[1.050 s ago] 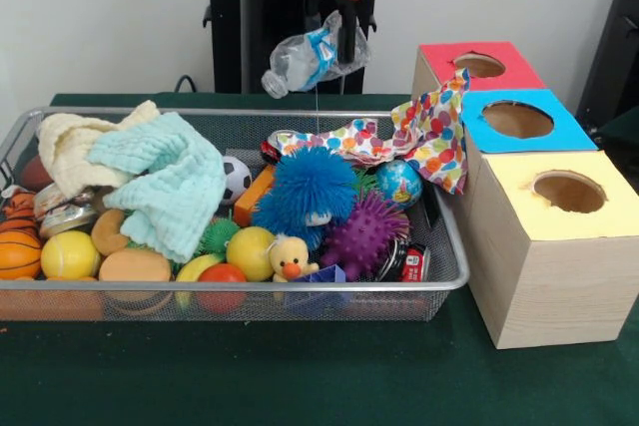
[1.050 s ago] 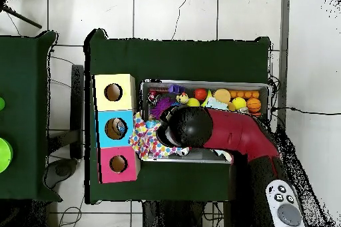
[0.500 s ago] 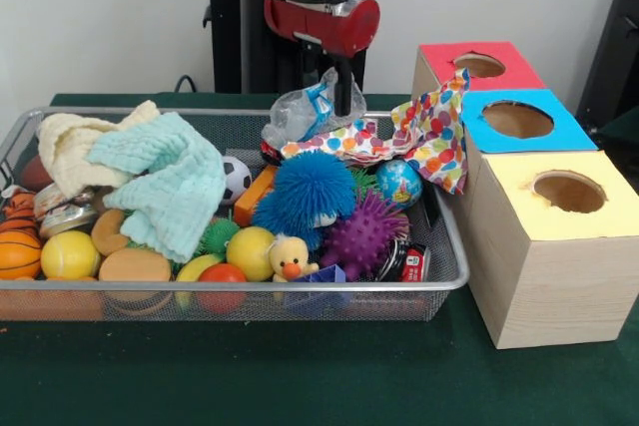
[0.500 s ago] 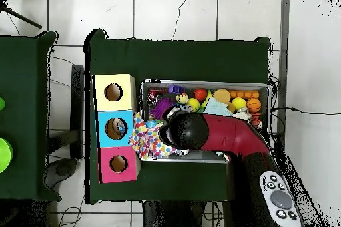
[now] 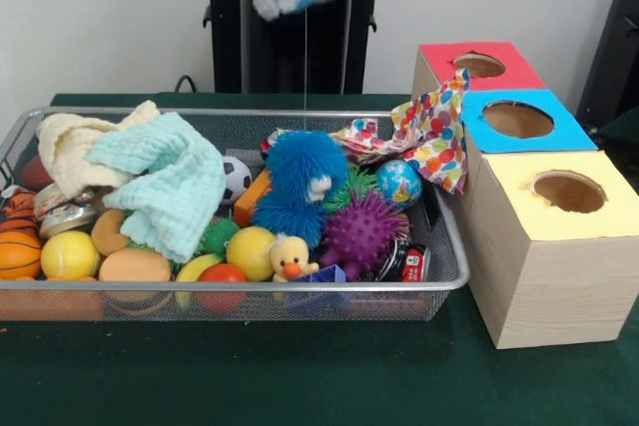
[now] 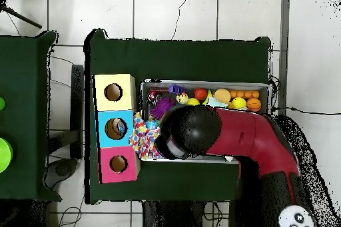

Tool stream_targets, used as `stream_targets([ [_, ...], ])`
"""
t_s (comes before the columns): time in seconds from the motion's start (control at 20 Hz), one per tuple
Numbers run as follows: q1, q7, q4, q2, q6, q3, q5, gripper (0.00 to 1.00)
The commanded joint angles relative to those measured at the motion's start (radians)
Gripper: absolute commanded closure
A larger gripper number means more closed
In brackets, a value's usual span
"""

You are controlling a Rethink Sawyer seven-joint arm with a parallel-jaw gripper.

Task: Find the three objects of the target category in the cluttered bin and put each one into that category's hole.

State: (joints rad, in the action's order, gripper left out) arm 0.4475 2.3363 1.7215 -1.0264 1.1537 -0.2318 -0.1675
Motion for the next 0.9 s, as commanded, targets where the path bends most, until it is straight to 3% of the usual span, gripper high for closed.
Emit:
stream_targets([
  [0.05,0.008,-0.200,-0.265,-0.101,0.410,-0.124,-0.011,1.00],
  [0.35,0.004,-0.202,-0.385,-0.091,0.570,-0.160,-0.044,1.00],
  [0.55,-0.005,-0.180,-0.383,-0.108,0.587,-0.158,-0.051,1.00],
  [0.65,-0.003,-0.177,-0.302,-0.126,0.497,-0.137,-0.019,1.00],
  [0.9,0.026,-0.222,0.006,-0.150,0.087,-0.093,0.058,1.00],
])
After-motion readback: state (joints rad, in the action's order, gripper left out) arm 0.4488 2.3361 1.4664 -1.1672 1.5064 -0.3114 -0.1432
